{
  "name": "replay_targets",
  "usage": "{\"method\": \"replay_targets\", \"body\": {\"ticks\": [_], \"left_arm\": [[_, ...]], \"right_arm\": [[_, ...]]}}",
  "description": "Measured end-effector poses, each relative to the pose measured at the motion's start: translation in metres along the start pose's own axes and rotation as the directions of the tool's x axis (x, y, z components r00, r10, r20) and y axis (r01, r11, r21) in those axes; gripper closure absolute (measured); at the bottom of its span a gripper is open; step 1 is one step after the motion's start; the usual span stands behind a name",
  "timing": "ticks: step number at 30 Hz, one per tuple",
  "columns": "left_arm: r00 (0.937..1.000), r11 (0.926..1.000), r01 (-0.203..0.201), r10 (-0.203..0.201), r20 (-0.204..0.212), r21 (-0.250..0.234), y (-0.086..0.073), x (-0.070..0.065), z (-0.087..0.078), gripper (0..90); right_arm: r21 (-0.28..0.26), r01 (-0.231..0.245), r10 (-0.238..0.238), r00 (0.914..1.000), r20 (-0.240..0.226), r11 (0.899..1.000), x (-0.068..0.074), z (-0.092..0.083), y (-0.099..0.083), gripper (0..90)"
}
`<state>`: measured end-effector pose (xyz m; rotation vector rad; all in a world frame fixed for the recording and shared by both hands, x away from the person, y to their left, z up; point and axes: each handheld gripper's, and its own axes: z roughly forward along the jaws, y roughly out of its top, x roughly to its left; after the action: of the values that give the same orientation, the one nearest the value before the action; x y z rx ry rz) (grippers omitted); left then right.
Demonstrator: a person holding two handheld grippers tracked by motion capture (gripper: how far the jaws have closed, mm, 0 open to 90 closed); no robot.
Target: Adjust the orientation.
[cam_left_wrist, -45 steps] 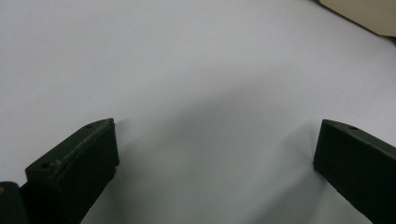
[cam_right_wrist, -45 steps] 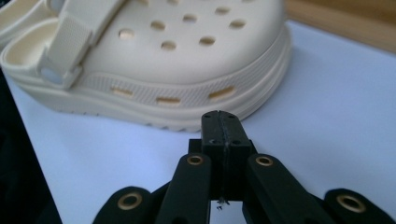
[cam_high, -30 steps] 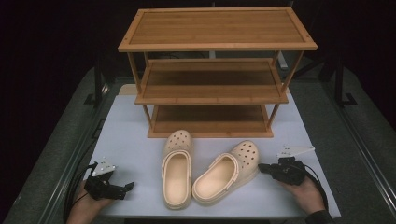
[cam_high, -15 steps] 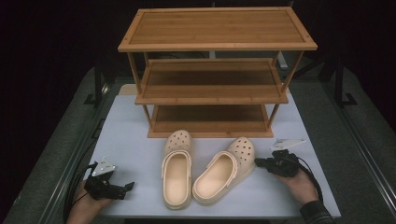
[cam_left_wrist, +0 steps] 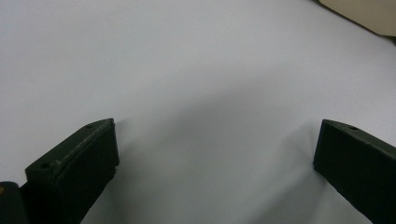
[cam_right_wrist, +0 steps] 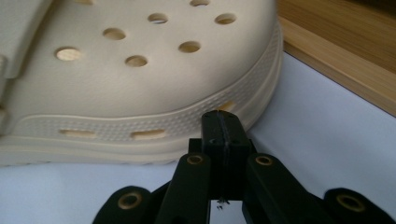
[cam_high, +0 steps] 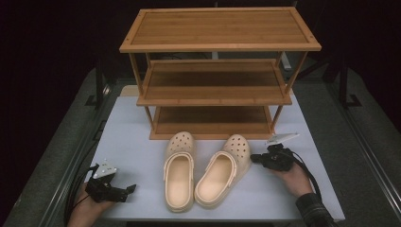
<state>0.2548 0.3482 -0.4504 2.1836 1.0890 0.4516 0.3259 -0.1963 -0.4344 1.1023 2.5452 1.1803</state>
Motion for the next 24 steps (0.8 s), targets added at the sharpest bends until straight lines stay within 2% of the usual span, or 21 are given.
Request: {"method": "replay_targets", "body": {"ticks": [6, 12, 15, 24], "left_arm": [[1.0, 1.0, 0.0, 0.0, 0.001, 0.001, 0.0, 0.0, 0.0, 0.0], [1.0, 1.0, -0.001, 0.001, 0.001, 0.002, 0.0, 0.0, 0.0, 0.0], [1.0, 1.0, 0.0, 0.0, 0.001, 0.001, 0.0, 0.0, 0.0, 0.0], [1.0, 1.0, -0.002, 0.002, 0.002, 0.002, 0.0, 0.0, 0.0, 0.0]], "right_arm": [[-0.002, 0.008, -0.008, 0.9996, -0.026, 1.0, -0.001, 0.01, 0.007, 89.9], [-0.009, 0.029, -0.029, 0.9992, -0.028, 1.0, 0.001, 0.021, 0.016, 89.9], [-0.013, 0.016, -0.017, 0.9988, -0.045, 1.0, 0.001, 0.026, 0.019, 89.9], [-0.023, 0.03, -0.032, 0.9968, -0.073, 0.999, 0.004, 0.042, 0.031, 89.9]]}}
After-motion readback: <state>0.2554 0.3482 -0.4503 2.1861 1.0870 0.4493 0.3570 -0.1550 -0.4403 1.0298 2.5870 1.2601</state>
